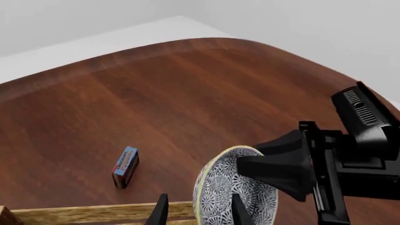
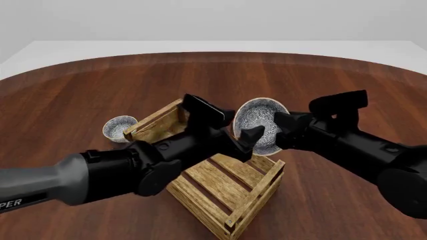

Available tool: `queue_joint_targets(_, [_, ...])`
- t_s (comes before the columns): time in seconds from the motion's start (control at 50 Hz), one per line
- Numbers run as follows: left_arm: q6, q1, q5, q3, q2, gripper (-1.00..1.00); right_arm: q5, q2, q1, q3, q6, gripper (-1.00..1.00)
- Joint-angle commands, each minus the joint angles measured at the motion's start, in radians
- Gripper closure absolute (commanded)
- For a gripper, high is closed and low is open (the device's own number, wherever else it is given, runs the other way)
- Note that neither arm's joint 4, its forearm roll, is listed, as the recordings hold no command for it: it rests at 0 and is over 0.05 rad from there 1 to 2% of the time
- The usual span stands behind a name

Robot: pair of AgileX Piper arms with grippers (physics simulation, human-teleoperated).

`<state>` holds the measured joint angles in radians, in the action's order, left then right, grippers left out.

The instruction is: Stack the right bowl on the left bowl and place them in the tray.

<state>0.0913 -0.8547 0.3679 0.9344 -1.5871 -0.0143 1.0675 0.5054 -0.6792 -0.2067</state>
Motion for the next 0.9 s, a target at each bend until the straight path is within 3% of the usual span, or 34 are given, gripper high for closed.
queue_joint_targets(0.02, [0.008,-0.002,0.006,0.011,-0.038,-1.00,0.004,0.002,0.003,-0.008,-0.003,1.00])
queue_joint_targets(0.04, [0.015,-0.001,0.009,0.008,-0.035,-1.00,0.004,0.003,0.003,-0.008,-0.003,1.00])
queue_joint_targets(0.06, [0.017,0.001,0.008,0.007,-0.031,1.00,0.006,0.005,0.002,-0.008,-0.002,1.00])
queue_joint_targets(0.52, [0.026,0.013,0.014,-0.002,-0.018,1.00,0.004,0.009,0.013,-0.008,0.003,1.00])
queue_joint_targets(0.54, [0.021,0.018,0.015,-0.002,-0.017,1.00,0.003,0.007,0.014,-0.008,0.008,-1.00])
queue_joint_targets(0.9, [-0.030,0.100,0.012,0.038,-0.038,1.00,-0.034,-0.059,0.041,0.004,0.004,-1.00])
